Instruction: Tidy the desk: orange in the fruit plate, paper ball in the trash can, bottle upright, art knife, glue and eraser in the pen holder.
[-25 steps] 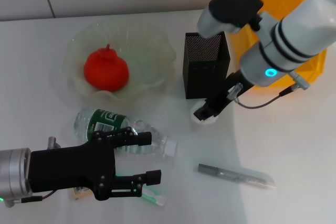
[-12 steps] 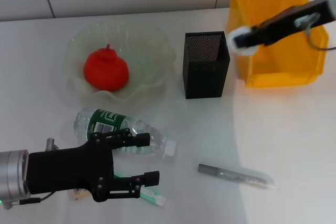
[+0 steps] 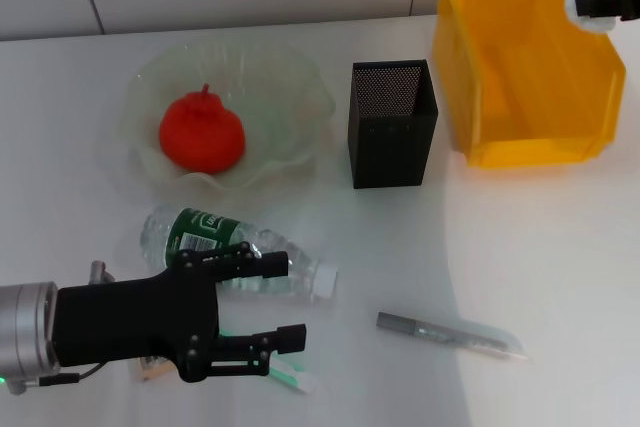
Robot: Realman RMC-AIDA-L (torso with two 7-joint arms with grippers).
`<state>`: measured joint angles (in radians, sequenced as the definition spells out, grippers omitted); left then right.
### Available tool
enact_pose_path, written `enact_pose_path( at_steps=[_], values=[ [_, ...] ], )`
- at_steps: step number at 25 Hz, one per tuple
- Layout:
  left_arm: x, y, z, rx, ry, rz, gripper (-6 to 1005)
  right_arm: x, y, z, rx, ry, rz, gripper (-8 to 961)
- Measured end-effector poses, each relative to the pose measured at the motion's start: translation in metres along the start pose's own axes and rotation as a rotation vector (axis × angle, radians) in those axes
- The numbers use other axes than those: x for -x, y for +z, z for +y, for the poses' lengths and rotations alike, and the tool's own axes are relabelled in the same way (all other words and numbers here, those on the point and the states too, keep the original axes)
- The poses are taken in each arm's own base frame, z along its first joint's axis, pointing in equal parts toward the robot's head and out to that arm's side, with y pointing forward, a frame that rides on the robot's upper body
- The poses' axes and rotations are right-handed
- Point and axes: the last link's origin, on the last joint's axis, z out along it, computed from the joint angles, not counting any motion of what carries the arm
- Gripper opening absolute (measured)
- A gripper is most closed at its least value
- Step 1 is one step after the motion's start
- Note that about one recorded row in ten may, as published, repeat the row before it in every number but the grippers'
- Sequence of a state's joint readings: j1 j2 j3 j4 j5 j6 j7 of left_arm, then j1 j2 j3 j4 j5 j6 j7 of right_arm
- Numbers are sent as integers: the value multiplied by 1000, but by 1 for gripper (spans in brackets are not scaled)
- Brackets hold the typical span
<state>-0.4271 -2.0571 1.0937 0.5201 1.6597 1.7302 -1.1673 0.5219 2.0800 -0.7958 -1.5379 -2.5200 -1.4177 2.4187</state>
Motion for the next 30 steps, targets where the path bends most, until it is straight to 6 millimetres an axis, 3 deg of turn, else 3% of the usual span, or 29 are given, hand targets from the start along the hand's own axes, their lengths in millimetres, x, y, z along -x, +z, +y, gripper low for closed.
enact_pose_path(
  at_steps=[6, 13, 20, 25, 26, 28, 30],
  values=[
    [-2, 1, -1, 1, 9, 0, 793, -10, 22, -12, -27, 42, -14, 407],
    [-4, 1, -1, 4, 21, 0, 793, -17, 44, -2, -8, 5, 15, 438],
    [-4, 1, 0, 7, 22, 2, 793, -13, 43, -2, -5, 9, -6, 640],
    [-10, -2, -3, -5, 47, 13, 792, -12, 22, 8, 65, -18, -88, 730],
    [-12, -2, -4, -7, 51, 16, 792, -19, 6, 17, 168, -44, -162, 730],
    [-15, -5, -5, -19, 61, 31, 792, -26, -3, 21, 226, -52, -201, 730],
    [-17, -6, -6, -27, 68, 40, 792, -49, -22, 26, 355, -70, -304, 730]
  ],
)
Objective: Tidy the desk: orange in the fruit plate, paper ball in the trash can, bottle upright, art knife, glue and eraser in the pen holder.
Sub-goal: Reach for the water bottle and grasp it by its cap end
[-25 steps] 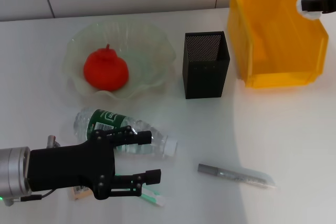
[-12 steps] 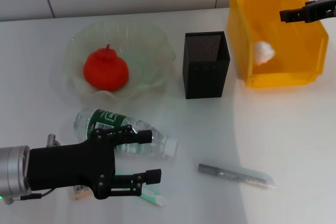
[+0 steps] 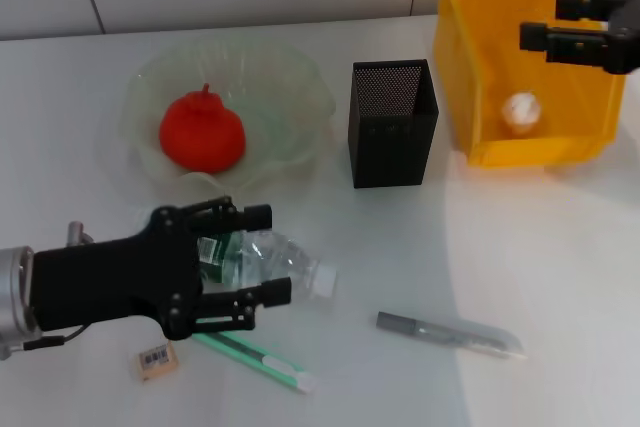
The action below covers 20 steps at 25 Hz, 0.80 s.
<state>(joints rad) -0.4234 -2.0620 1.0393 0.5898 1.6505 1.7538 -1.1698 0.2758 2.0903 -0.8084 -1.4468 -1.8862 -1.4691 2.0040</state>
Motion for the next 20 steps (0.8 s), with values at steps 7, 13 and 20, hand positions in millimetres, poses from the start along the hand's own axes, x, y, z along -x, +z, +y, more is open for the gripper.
enact_pose_path(
  at_steps=[7, 13, 20],
  values=[
    [-13, -3, -7, -15, 48, 20, 792, -102, -53, 25, 151, -157, -286, 729],
    [-43, 18, -28, 33, 166, -89, 792, -165, -63, 44, 151, -114, -247, 729],
    [-79, 71, -38, 166, 326, -499, 763, -187, -78, 61, 198, -52, -222, 728]
  ],
)
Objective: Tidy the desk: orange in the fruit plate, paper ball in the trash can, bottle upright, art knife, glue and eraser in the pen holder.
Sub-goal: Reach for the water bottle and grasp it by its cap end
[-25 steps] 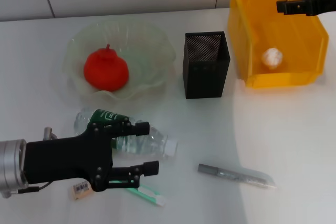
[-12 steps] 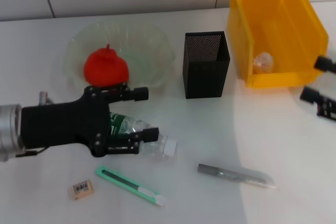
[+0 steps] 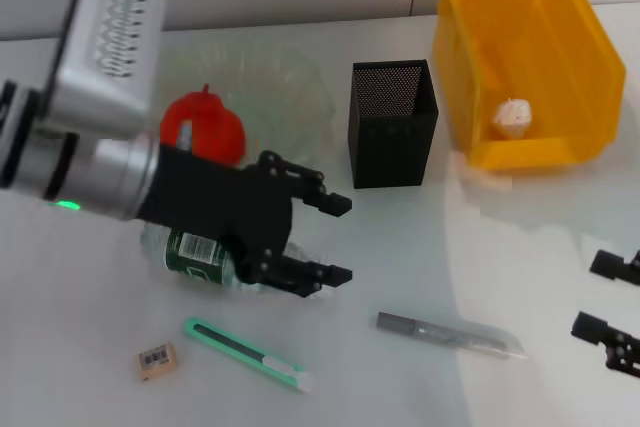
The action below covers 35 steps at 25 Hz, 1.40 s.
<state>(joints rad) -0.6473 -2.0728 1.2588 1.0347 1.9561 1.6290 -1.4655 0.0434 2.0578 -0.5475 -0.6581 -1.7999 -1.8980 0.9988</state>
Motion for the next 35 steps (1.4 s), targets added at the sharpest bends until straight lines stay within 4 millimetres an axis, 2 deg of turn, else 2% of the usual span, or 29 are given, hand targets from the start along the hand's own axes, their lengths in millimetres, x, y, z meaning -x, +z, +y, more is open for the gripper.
enact_pose_path(
  at_steps=[5, 6, 11, 13, 14, 21, 35],
  values=[
    [-24, 24, -8, -17, 103, -191, 691, -12, -12, 10, 6, 42, 62, 728],
    [-32, 35, -11, -15, 123, -274, 677, -14, -14, 11, 1, 49, 69, 728],
    [-37, 54, -11, 12, 194, -390, 740, -17, -20, 18, -14, 67, 60, 727],
    [-37, 54, -11, 12, 194, -390, 757, -18, -20, 19, -16, 69, 59, 727],
    [-38, 64, -10, 36, 268, -490, 766, -18, -20, 19, -18, 71, 58, 727],
    [-34, 78, -9, 54, 344, -604, 787, -17, -18, 20, -10, 71, 48, 726],
    [-12, 93, -12, 29, 367, -667, 763, -17, -14, 20, -3, 78, 40, 725]
  ],
)
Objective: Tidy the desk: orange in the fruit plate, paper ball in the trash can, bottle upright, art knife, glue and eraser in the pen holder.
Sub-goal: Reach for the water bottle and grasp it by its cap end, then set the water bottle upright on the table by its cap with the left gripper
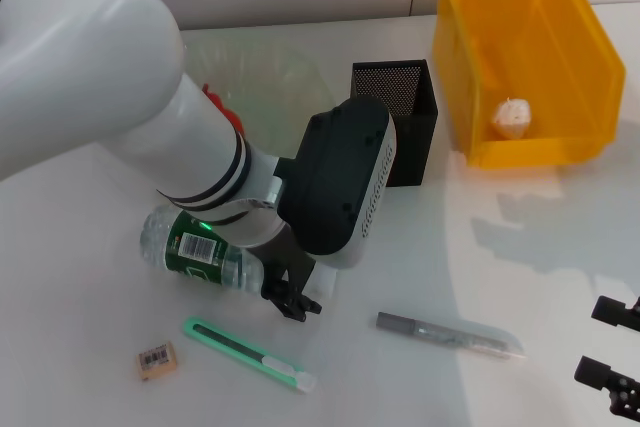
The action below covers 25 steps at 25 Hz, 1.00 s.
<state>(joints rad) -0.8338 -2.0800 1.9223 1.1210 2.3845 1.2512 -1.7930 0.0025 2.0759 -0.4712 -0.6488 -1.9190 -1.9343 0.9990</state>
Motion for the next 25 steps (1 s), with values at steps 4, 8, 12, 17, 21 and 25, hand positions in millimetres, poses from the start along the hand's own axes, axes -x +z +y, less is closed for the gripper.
enact_pose_path(
  at_steps=[4, 8, 12, 17, 21, 25],
  values=[
    [0, 3, 2, 7, 17, -11, 752, 0, 1, -1, -2, 0, 1, 725],
    [-1, 5, 4, 11, 45, -25, 698, 0, 2, -1, -2, 3, 1, 723],
    [-6, 3, 3, 0, 65, -23, 513, -1, 3, -1, 0, 8, -2, 722],
    [-4, 5, 4, 5, 62, -27, 479, -1, 6, -2, 9, 11, -1, 720],
    [-4, 4, 4, 5, 67, -27, 452, 0, 7, -2, 15, 14, 3, 718],
    [-9, -8, 6, 9, 54, 1, 439, 0, 6, -2, 18, 18, 2, 716]
  ],
)
